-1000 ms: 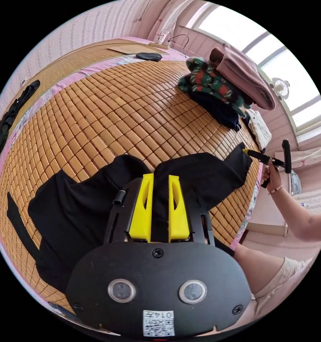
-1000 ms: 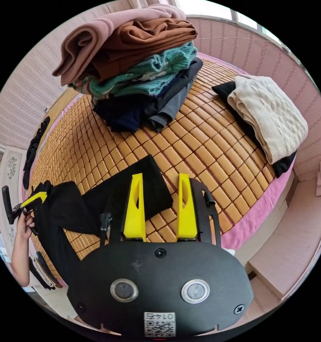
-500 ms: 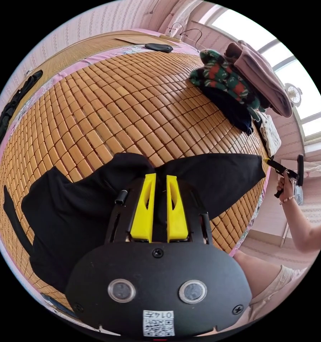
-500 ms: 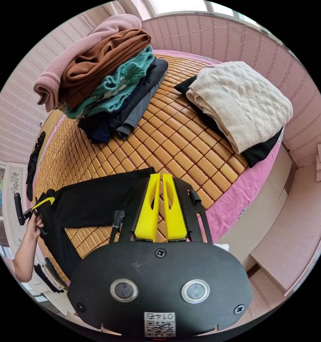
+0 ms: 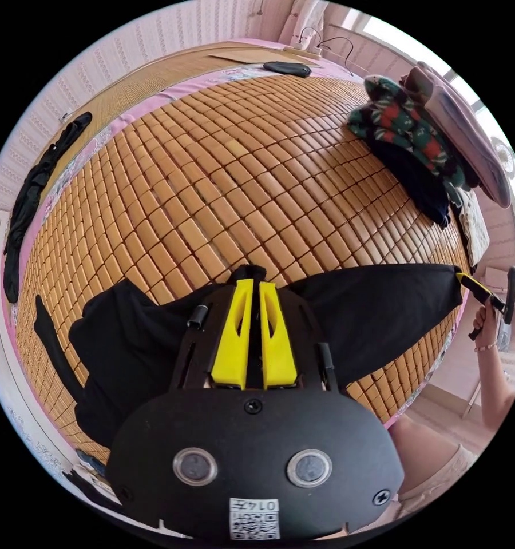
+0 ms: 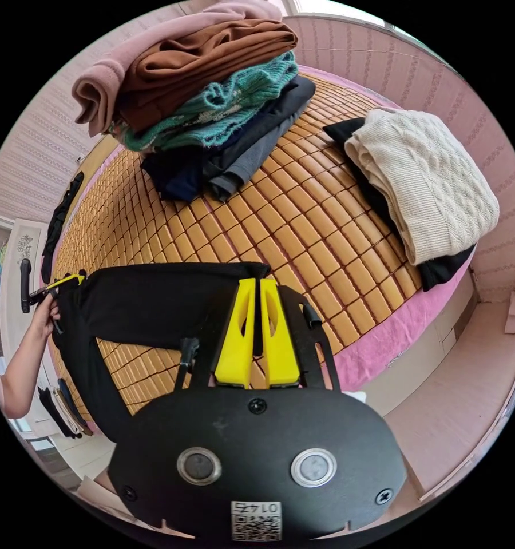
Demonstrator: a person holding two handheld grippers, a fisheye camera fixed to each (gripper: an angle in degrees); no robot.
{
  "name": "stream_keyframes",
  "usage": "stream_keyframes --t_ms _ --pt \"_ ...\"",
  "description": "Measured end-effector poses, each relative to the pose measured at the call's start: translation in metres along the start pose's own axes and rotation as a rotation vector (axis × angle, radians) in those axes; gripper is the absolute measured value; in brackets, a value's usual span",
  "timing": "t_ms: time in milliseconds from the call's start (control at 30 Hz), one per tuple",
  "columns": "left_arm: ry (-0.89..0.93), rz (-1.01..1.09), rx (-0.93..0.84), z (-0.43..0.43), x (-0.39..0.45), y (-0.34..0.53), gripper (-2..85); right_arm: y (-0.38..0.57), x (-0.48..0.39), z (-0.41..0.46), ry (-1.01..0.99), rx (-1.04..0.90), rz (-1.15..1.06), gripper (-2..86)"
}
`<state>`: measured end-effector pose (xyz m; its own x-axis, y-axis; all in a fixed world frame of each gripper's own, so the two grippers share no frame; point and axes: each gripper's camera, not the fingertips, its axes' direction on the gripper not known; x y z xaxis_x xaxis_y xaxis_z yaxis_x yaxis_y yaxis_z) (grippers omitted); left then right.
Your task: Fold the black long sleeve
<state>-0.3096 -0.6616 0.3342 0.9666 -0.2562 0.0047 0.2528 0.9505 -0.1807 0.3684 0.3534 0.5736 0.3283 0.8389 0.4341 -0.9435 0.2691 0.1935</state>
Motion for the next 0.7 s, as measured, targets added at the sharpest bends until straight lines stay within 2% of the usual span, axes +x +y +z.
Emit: stream_keyframes --t_ms 133,267,367,600,700 --pt "0.089 -0.063 0.159 -0.015 -0.009 0.0 -0.5 0.001 0.021 -0.022 0.006 0.046 0.062 -0.4" --pt "0.176 -0.128 0.08 0.011 -0.017 -0.004 0.0 -0.002 0.043 -0.024 0.01 -0.012 0.131 -0.1" --pt "0.178 -0.124 0.098 0.007 -0.019 0.002 1.7 -0.004 0.049 -0.036 0.003 -0.003 0.135 0.7" --pt "0.13 -0.021 0.234 -0.055 -0.004 0.037 5.0 0.007 0.07 -0.089 -0.112 0.005 0.152 10.1" --pt "0.211 0.059 0.184 -0.054 0.024 0.057 4.9 0.015 0.074 -0.101 -0.151 -0.049 0.149 10.8"
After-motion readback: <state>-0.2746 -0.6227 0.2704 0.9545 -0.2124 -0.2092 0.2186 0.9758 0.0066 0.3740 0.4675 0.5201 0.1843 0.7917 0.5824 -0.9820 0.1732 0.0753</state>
